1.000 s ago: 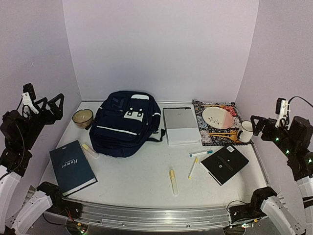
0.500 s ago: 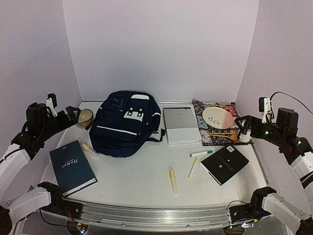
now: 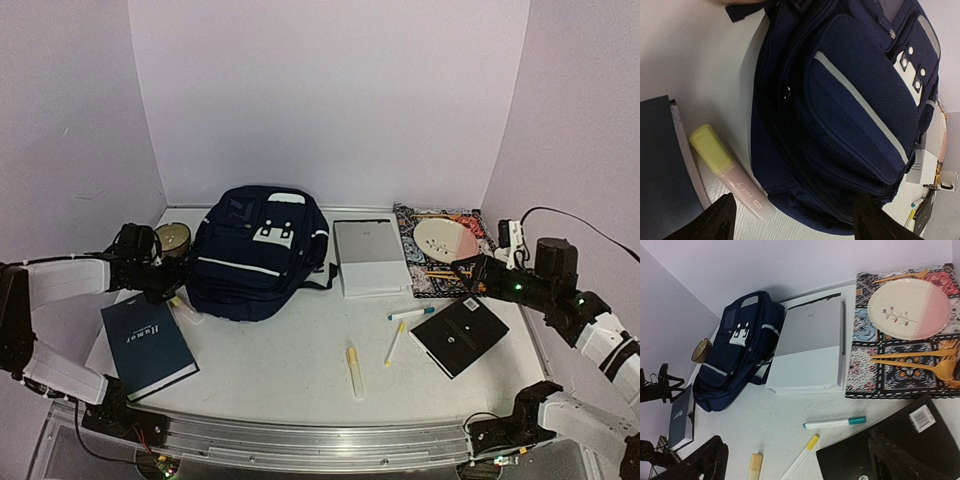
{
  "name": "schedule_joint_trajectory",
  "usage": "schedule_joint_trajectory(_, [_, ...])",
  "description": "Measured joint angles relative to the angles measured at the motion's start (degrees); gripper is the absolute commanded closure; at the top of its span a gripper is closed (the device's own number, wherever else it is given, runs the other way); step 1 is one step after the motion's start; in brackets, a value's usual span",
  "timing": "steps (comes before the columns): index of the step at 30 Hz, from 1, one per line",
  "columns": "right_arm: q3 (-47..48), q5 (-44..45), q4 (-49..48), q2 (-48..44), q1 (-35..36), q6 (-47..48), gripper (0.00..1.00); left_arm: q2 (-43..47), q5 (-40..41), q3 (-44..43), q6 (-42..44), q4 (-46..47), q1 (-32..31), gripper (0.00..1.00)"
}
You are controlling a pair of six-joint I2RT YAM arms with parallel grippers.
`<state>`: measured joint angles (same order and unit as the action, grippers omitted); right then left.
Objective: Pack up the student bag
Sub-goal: Pick up the student bag from the center of the board.
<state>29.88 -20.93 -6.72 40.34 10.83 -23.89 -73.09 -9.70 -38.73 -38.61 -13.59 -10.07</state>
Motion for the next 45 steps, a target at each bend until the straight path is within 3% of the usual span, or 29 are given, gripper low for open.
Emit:
schedule_joint_trajectory(8, [-0.6, 5.4, -8.7, 9.8, 15.9, -3.2, 0.02, -9.8, -3.5, -0.3, -2.5, 6.2, -0.5, 0.43])
schedule_joint_trajectory(16, [0.7, 10.3, -16.0, 22.9, 26.4, -4.7, 0.02, -14.3, -4.1, -0.7, -4.8, 11.0, -2.9, 0.58])
schedule_joint_trajectory(24, [5.6, 13.1, -22.9, 34.3, 33.0, -6.3, 0.02, -14.8, -5.0, -0.2, -8.1, 14.2, -5.8, 0.99])
schedule_joint_trajectory(38, [20.7, 14.5, -26.9, 51.6, 36.9, -13.7, 0.02, -1.8, -7.5, 5.4, -14.8, 14.7, -6.9, 1.00])
schedule_joint_trajectory(45, [28.6, 14.2, -28.2, 60.2, 37.1, -17.8, 0.11, 3.3, -9.2, 7.5, -17.4, 14.7, -7.2, 1.00])
